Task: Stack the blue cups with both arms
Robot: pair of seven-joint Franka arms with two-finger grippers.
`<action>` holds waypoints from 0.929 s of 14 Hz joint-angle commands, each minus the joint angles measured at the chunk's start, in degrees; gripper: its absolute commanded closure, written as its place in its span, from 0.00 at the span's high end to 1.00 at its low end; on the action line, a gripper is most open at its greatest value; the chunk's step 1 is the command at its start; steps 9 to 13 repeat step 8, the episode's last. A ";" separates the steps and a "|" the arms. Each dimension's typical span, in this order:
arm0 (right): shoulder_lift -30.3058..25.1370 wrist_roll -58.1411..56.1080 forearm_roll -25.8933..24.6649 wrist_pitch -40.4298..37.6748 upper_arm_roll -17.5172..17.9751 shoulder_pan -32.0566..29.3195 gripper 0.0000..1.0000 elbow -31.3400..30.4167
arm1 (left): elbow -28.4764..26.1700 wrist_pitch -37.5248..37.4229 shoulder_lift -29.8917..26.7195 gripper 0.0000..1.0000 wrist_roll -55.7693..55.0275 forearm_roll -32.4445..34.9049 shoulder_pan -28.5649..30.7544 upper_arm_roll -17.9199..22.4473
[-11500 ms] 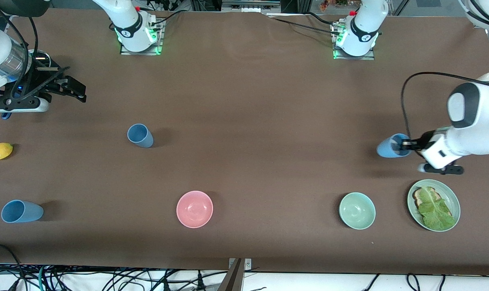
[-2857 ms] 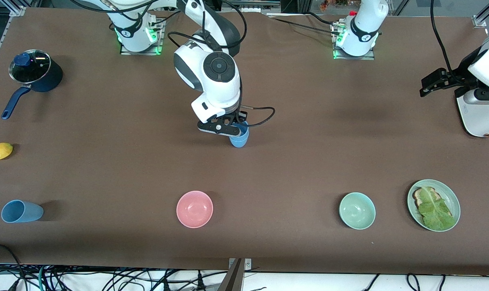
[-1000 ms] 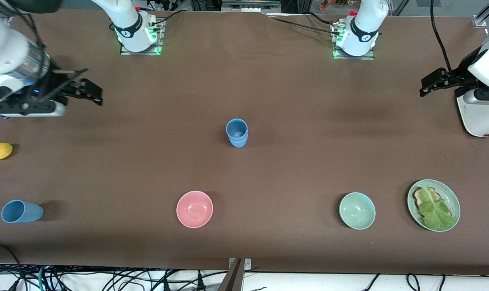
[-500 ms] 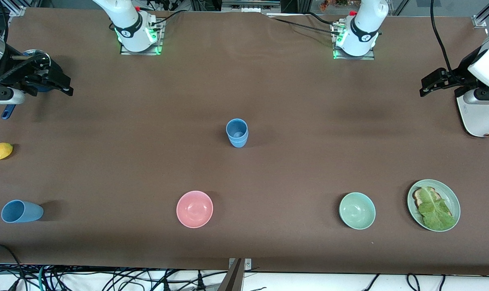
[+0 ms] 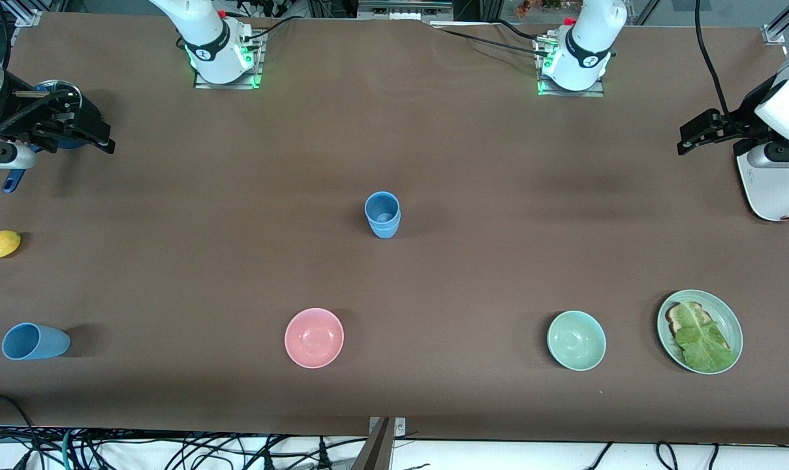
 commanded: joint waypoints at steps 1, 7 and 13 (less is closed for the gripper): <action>-0.57 -0.05 0.93 -0.34 0.13 -0.49 1.00 0.02 | 0.29 -0.82 -0.32 1.00 -0.33 0.17 0.06 0.06; -0.57 0.12 0.84 -0.34 0.22 -0.40 1.00 0.02 | 0.38 -0.82 -0.32 1.00 -0.42 0.17 -0.03 -0.03; -0.57 -0.05 0.84 -0.60 0.22 -0.40 1.00 -0.07 | 0.38 -0.82 -0.32 1.00 -0.42 0.17 -0.03 -0.03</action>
